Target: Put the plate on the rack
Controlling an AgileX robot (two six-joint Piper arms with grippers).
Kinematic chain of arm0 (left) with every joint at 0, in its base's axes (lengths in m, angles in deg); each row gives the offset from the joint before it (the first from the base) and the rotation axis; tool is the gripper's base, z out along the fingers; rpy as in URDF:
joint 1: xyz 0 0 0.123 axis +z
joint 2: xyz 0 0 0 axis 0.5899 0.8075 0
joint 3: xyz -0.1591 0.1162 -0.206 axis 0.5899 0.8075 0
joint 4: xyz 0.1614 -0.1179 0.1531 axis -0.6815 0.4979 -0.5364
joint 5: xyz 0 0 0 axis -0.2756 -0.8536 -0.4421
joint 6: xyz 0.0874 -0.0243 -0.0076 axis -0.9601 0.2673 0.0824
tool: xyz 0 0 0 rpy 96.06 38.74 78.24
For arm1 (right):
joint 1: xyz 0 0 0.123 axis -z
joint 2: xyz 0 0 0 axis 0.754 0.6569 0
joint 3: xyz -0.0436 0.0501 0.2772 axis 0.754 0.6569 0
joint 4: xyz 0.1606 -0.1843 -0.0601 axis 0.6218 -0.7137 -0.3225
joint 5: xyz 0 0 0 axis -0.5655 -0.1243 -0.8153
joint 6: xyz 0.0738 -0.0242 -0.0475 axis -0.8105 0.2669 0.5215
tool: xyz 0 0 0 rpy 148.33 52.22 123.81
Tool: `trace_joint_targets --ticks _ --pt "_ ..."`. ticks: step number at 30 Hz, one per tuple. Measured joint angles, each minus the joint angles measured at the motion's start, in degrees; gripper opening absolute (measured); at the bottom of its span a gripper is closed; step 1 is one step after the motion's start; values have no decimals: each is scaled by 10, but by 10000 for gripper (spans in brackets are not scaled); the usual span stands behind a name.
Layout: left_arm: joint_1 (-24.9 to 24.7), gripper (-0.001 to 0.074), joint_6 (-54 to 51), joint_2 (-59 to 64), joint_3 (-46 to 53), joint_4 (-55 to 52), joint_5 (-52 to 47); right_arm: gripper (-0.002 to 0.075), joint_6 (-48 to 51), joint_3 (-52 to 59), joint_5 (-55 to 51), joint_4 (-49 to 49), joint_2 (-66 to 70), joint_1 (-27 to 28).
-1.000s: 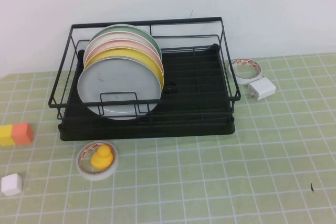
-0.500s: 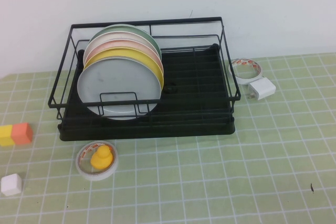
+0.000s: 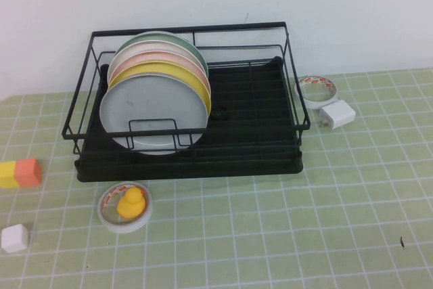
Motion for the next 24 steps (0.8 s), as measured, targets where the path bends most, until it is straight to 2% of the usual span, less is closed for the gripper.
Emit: trace_joint_targets --ticks 5,9,18,24 --pt "16 0 -37 -92 1 2 115 0 0 0 0 1 0 0" --pt "43 0 -88 -107 8 6 164 0 0 0 2 4 0 0" --pt "50 0 -102 -108 11 8 179 0 0 0 4 4 0 0" --pt "55 0 -121 -108 11 8 141 0 0 0 4 4 0 0"
